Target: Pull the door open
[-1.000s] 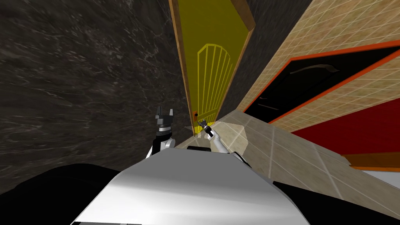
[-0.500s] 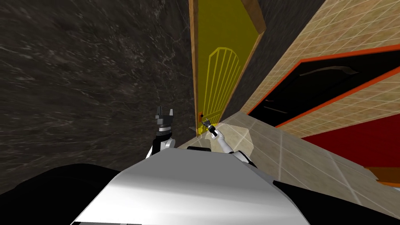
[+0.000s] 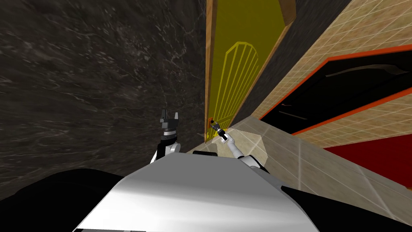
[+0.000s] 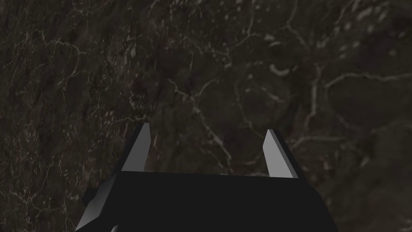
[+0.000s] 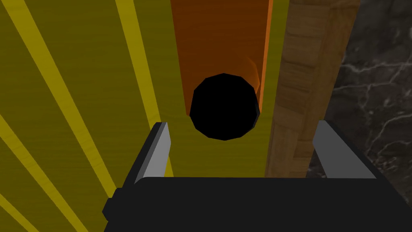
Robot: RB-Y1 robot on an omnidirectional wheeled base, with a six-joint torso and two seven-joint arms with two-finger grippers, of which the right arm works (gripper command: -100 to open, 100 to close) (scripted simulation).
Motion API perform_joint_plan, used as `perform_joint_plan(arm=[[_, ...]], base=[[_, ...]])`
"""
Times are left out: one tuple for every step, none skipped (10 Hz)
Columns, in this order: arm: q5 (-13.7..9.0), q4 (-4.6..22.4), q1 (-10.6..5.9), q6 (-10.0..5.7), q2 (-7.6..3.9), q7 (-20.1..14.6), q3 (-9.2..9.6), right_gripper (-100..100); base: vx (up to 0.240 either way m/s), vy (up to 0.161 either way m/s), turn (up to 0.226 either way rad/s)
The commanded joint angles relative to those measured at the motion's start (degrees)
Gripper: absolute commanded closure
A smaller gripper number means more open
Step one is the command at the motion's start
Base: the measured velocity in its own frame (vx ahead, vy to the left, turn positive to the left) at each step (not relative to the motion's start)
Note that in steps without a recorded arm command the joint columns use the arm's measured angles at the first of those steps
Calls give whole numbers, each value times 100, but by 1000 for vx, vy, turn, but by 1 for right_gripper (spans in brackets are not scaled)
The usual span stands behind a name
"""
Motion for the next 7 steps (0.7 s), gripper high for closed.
perform_joint_plan(arm=[[-47, 162, -75, -129, -100, -46, -76, -100], [-72, 208, -96, -182, -176, -85, -113, -100], [-93, 246, -113, -226, -239, -117, -143, -100], [-76, 207, -75, -197, -183, -69, -125, -100], [-76, 207, -75, -197, -183, -69, -125, 100], [-76, 207, -75, -197, -183, -69, -125, 100], [-76, 207, -75, -197, -183, -69, -125, 100]], base=[[115, 114, 63], [119, 103, 36], [144, 93, 28], [64, 39, 0], [-9, -4, 0], [-27, -14, 11], [-18, -14, 7]])
